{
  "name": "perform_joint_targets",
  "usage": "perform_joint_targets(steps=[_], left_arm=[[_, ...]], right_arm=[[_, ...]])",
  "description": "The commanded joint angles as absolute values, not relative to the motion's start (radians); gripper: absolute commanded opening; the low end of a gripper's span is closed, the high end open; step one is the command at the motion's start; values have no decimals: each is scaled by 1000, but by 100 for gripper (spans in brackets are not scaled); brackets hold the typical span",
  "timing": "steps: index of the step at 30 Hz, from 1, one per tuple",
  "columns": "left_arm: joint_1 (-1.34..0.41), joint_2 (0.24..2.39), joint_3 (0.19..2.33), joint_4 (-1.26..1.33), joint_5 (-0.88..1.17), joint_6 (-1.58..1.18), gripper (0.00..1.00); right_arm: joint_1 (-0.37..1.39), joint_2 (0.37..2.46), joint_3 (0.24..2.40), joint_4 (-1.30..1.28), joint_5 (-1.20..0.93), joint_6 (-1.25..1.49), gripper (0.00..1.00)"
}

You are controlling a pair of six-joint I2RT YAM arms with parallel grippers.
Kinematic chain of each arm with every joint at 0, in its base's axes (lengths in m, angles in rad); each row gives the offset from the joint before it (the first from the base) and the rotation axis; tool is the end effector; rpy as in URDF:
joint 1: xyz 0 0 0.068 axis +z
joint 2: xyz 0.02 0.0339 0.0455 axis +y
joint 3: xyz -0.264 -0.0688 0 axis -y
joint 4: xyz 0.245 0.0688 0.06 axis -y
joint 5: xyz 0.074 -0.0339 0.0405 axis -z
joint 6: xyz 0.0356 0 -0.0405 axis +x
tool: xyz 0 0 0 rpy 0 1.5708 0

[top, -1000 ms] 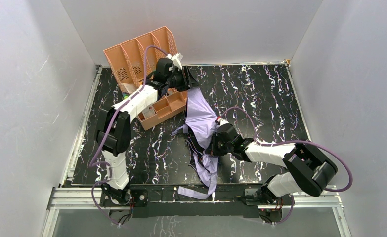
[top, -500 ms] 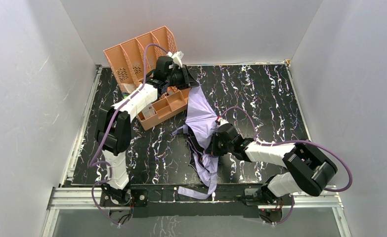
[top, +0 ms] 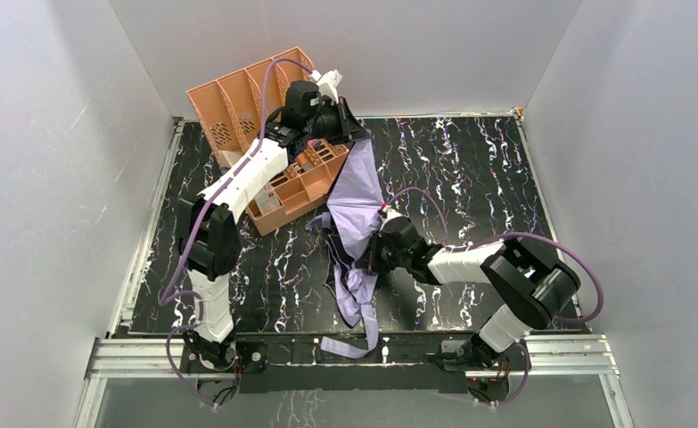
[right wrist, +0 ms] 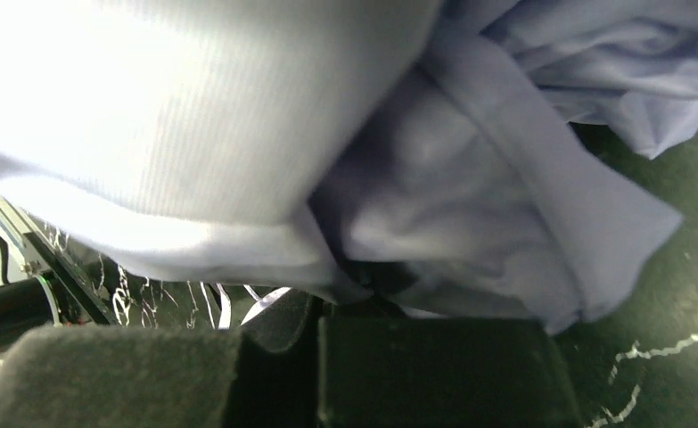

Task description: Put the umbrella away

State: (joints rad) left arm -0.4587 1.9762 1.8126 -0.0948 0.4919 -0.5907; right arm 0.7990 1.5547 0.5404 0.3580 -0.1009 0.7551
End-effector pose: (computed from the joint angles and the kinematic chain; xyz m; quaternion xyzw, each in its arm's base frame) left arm 0.4207 -0.2265 0.3485 0.0975 0.7766 -0.4634 0.4155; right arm 0.1947 0.2052 0.1344 -0.0419 0.8954 0.3414 0.2826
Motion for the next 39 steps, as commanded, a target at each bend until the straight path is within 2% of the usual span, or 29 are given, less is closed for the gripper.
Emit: perform_joint_targets(steps=[1, 7, 13, 18, 24, 27, 34, 39], left_arm=[[-488, 1852, 1833, -114, 527, -578, 0], [-537, 1683, 1615, -83, 498, -571, 0], [-636, 1477, 1288, 36, 421, -619, 0], [-707, 1368, 1068, 192, 383, -681, 0], [-748, 1287, 871, 355, 347, -734, 0], [-764, 1281, 823, 376, 344, -728, 1], [-831, 1299, 712, 424, 339, -712, 4], [-888, 1291, 597, 474, 305, -735, 5]], right_arm=[[801, 1646, 511, 198, -34, 727, 0], [801, 1616, 530, 186, -6, 730, 0], [801, 1575, 525, 244, -39, 710, 0], [801, 1484, 516, 274, -76, 683, 8], [801, 1267, 503, 201, -73, 633, 18], [801, 1167, 508, 69, 6, 648, 18], [800, 926, 509, -134, 205, 701, 11], [779, 904, 585, -188, 213, 651, 11]])
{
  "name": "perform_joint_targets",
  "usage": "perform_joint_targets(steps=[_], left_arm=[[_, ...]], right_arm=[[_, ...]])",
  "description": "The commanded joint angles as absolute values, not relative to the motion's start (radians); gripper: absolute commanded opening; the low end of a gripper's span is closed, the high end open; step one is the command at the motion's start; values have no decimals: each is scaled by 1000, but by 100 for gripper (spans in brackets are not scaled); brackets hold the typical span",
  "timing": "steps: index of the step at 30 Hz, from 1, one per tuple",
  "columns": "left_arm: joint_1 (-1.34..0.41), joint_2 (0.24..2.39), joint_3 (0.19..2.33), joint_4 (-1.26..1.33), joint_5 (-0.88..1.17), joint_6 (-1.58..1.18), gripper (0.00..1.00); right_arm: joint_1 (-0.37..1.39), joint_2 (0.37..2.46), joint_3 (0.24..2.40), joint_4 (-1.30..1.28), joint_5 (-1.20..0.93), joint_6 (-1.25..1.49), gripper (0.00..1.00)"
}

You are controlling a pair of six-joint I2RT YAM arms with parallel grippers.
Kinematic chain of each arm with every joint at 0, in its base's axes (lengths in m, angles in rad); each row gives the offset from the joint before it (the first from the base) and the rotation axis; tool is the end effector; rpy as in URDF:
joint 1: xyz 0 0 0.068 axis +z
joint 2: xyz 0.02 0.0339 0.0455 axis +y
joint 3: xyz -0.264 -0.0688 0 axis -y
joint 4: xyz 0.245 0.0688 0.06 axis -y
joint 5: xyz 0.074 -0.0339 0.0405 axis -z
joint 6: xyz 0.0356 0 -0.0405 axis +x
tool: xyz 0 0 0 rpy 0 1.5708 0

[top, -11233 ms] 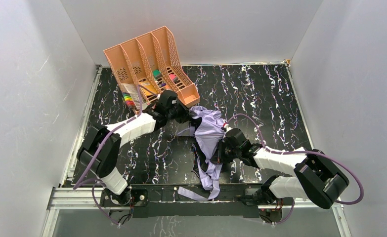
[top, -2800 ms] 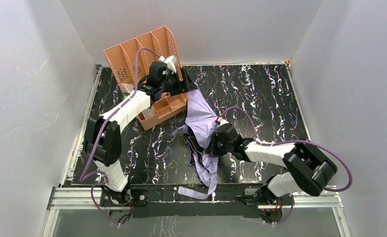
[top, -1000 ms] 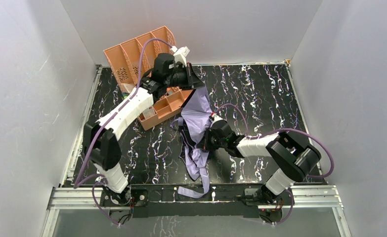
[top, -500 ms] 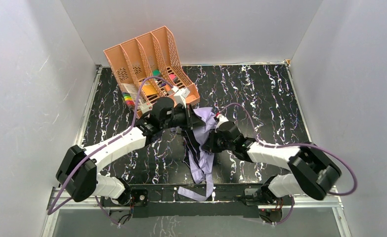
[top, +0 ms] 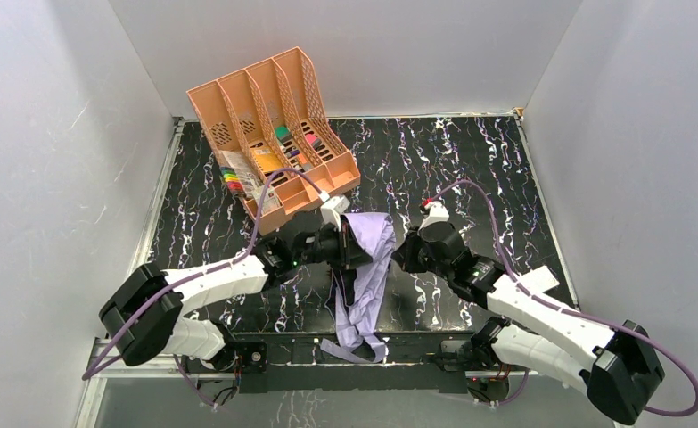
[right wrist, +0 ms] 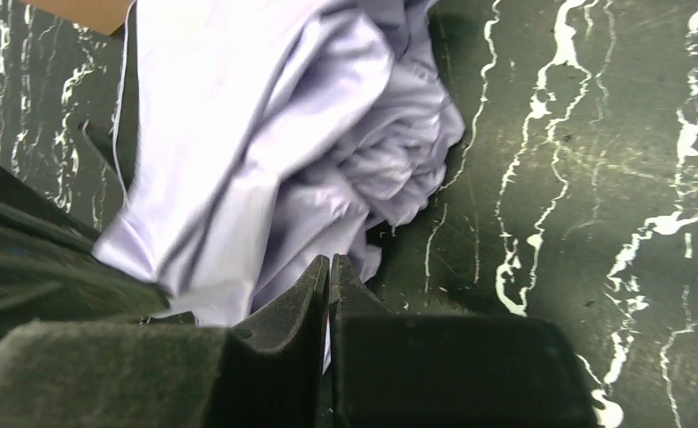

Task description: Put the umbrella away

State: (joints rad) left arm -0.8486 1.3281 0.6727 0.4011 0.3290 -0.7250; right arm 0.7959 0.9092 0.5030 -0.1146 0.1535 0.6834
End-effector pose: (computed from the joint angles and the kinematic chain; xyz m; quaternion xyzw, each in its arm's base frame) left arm 0.1841 -0.2264 0.2409 0.1482 0.7727 -0.5188 0.3344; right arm 0.1447 0.1400 0.2258 -0.0101 0.8636 0.2878 0.4139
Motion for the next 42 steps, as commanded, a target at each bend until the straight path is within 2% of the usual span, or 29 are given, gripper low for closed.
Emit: perform_joint_targets(steps=[1, 4, 12, 16, 31, 39, 40, 42], left_arm=[[-900, 1289, 574, 484, 294, -739, 4], [-927, 1288, 507, 510, 267, -752, 0], [-944, 1340, 387, 584, 230, -774, 0], [-946, 1375, 357, 614, 226, -786, 0], [-950, 1407, 307, 640, 210, -793, 0], [-950, 1422, 324, 642, 218, -786, 0], [-950, 1419, 332, 637, 220, -782, 0], [-950, 1408, 348, 625, 230, -774, 9]], right_arm=[[774, 911, 604, -185, 202, 634, 11], [760, 940, 664, -155, 131, 574, 11], [742, 1075, 762, -34, -234, 508, 11], [743, 1134, 761, -23, -319, 520, 7], [858, 1288, 569, 101, -155, 711, 1], [861, 1425, 523, 137, -41, 705, 0], [859, 1440, 525, 134, -15, 688, 0], [849, 1469, 536, 123, 30, 653, 0]])
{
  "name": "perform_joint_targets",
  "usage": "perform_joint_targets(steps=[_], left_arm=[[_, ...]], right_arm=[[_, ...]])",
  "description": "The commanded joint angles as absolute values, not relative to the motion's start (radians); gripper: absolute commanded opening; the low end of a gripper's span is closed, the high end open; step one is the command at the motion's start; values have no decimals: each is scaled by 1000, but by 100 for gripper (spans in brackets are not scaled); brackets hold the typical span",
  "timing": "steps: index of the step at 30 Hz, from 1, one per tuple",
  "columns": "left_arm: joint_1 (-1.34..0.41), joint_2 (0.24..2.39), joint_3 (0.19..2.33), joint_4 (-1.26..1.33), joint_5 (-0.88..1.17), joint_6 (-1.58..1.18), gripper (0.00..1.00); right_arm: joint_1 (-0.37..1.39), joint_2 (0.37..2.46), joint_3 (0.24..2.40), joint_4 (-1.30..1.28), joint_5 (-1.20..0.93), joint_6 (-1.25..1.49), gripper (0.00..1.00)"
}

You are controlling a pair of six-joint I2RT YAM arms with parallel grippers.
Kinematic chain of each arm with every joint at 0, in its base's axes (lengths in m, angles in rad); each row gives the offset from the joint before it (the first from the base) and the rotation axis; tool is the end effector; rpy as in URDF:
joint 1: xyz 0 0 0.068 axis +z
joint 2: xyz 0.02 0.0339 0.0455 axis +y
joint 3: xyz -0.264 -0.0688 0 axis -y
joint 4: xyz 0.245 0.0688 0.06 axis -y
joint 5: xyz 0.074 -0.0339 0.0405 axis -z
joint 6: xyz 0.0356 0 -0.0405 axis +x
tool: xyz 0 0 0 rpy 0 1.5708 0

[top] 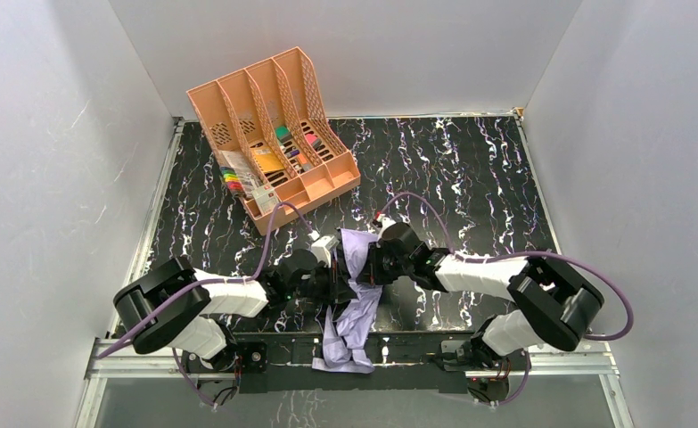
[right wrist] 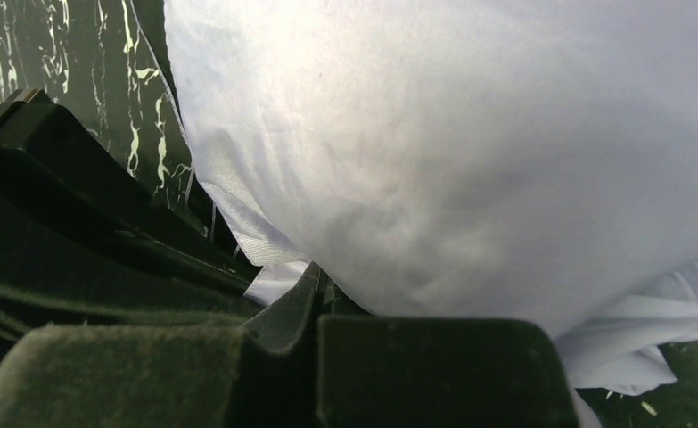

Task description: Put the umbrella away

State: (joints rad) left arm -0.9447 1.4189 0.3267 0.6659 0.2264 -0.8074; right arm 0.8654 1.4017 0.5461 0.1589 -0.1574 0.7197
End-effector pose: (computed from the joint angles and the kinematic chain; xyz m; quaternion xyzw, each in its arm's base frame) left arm 0.1372 -0.2033 0.1397 0.1183 0.8291 -0.4741 0.2715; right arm 0.1677 0.2056 0.1581 -0.0989 0.8984 0.3505 0.2455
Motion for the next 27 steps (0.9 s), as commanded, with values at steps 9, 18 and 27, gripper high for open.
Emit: perform_joint_targets(steps=[9, 18, 27], left_arm=[[-915, 1177, 501, 285, 133, -670, 43], [-625, 1135, 713, 48, 194, -453, 56], [-460, 1278, 909, -24, 249, -292, 80]], right_arm=[[724, 1517, 636, -37, 59, 354, 1], [644, 1664, 819, -120, -177, 86, 6], [646, 1680, 889, -204, -233, -83, 8]])
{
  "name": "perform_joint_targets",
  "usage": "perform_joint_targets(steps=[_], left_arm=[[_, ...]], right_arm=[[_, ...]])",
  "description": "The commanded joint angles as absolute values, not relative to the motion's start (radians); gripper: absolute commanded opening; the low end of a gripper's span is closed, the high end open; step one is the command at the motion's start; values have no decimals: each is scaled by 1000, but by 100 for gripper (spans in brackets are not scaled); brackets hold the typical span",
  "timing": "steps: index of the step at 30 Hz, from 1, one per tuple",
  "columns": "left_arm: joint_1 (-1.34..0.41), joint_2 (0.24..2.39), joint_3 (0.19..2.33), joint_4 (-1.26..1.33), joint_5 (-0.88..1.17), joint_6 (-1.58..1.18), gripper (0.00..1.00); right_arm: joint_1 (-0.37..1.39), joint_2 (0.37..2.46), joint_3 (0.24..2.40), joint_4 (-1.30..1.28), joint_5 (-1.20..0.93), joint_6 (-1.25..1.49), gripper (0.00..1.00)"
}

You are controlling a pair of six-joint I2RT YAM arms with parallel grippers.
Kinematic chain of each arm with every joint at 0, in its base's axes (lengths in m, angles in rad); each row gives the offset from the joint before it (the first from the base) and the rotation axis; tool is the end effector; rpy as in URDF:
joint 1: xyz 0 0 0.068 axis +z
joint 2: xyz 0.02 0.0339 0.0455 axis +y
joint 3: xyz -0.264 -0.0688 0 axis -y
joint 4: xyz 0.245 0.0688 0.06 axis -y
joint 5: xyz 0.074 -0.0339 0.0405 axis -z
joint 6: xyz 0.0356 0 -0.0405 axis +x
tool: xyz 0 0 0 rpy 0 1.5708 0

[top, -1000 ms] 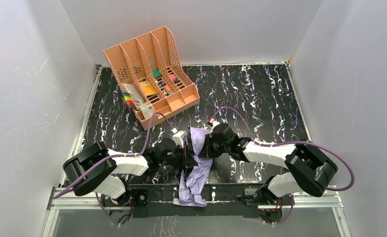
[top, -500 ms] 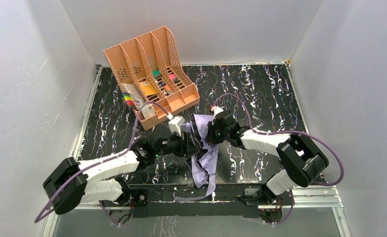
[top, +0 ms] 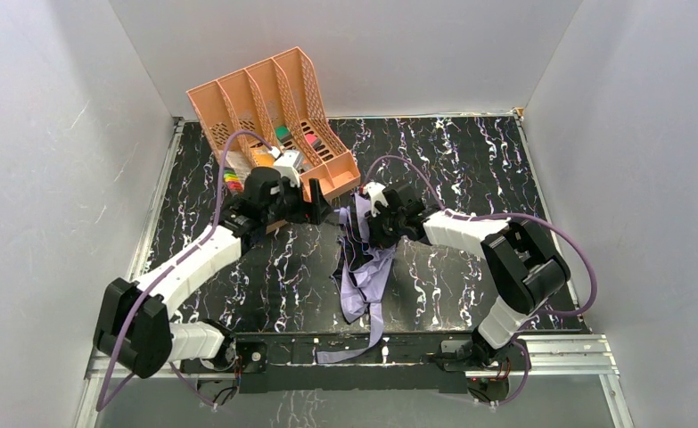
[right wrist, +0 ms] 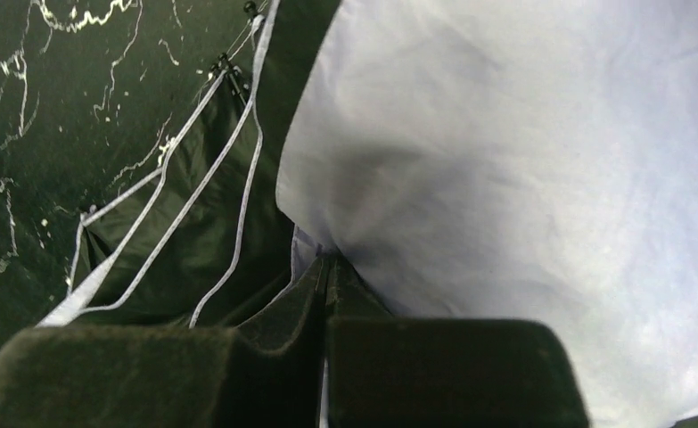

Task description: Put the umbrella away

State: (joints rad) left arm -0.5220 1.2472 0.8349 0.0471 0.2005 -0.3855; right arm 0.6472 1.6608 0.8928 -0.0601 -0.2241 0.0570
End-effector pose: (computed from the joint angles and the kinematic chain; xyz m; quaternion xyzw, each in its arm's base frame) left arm 0.2446 -0.1489 0.2817 0.1125 0.8138 -0.3214 0.4709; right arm 0.2626 0.2084 0.1693 -0.3081 0.8742 0.2222 0.3025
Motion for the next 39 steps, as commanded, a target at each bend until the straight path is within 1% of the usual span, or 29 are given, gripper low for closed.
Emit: perform_joint_targets(steps=[1, 6, 9, 11, 12, 13, 14, 15, 17, 20, 21, 23, 28, 39], left_arm=[[-447, 1291, 923, -32, 256, -289, 82], [-409, 1326, 949, -22, 302, -281, 83], [-404, 1365, 976, -15, 340, -276, 83], [-404, 1420, 1018, -29, 383, -257, 84], [-404, 1471, 1077, -48, 414, -232, 84], [-404, 1545, 1151, -71, 457, -200, 91], [-403, 1614, 1215, -88, 489, -170, 96], [-405, 1657, 1262, -88, 507, -142, 98], [-405, 1778, 1394, -115, 574, -57, 98], [-406, 1967, 1570, -228, 769, 82, 98], [-408, 1999, 1586, -239, 816, 95, 98], [-438, 2036, 1607, -246, 843, 114, 98], [-517, 2114, 1648, -324, 791, 208, 98], [-532, 2143, 1647, -326, 952, 189, 98]], right_arm=[[649, 1675, 885, -207, -237, -100, 8], [676, 1672, 879, -231, -266, -144, 9], [684, 1674, 869, -257, -240, -124, 8], [684, 1659, 849, -278, -200, -92, 5], [683, 1641, 834, -289, -153, -38, 3], [679, 1606, 819, -291, -157, 5, 0], [671, 1609, 838, -333, -152, 46, 0], [670, 1612, 847, -351, -158, 65, 0], [654, 1604, 842, -367, -165, 95, 0], [620, 1596, 828, -379, -191, 128, 0], [605, 1595, 820, -379, -203, 137, 0], [581, 1594, 808, -382, -213, 154, 0], [533, 1592, 797, -390, -234, 168, 0], [509, 1603, 787, -380, -264, 166, 0]])
